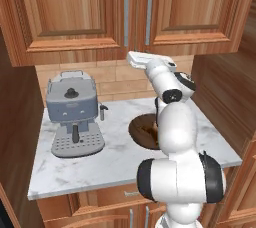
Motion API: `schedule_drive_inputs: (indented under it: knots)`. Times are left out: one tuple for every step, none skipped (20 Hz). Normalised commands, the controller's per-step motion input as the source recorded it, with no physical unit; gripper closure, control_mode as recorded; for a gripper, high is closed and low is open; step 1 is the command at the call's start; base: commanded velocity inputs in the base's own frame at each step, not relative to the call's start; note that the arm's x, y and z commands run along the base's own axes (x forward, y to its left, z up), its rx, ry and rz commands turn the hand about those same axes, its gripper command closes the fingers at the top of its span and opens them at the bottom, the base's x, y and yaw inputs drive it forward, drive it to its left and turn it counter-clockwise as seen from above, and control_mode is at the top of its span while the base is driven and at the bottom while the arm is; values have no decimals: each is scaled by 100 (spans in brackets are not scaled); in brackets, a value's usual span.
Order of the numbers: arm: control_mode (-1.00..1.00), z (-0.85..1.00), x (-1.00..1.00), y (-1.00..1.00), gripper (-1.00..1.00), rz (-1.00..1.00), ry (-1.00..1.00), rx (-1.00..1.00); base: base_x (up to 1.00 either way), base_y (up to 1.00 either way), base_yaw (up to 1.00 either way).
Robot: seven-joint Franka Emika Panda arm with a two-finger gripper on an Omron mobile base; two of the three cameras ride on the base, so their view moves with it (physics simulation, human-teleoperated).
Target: Open the cabinet. Pick the banana and peach from the cabinet and place them into the bowl. Then close the cabinet.
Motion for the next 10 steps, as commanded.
schedule_drive_inputs:
  knots:
    - [-100, -65, 100, -53, -100, -2, 0, 9, 0, 0, 0]
    - [-100, -76, 100, -44, -100, -3, 0, 5, 0, 0, 0]
    - [-100, -100, 100, -6, -100, -8, 0, 0, 0, 0, 0]
    - [-100, -100, 100, 0, -100, -16, 0, -2, 0, 0, 0]
    - [-100, -93, 100, 0, -100, -21, 0, -9, 0, 0, 0]
    - [-100, -79, 100, 5, -100, -27, 0, -15, 0, 0, 0]
    - [-100, -62, 100, 6, -100, -27, 0, -14, 0, 0, 0]
    - [-100, -56, 100, 7, -100, -27, 0, -14, 0, 0, 0]
    - [-100, -59, 100, 5, -100, -27, 0, -13, 0, 0, 0]
    - [-100, -56, 100, 6, -100, -26, 0, -13, 0, 0, 0]
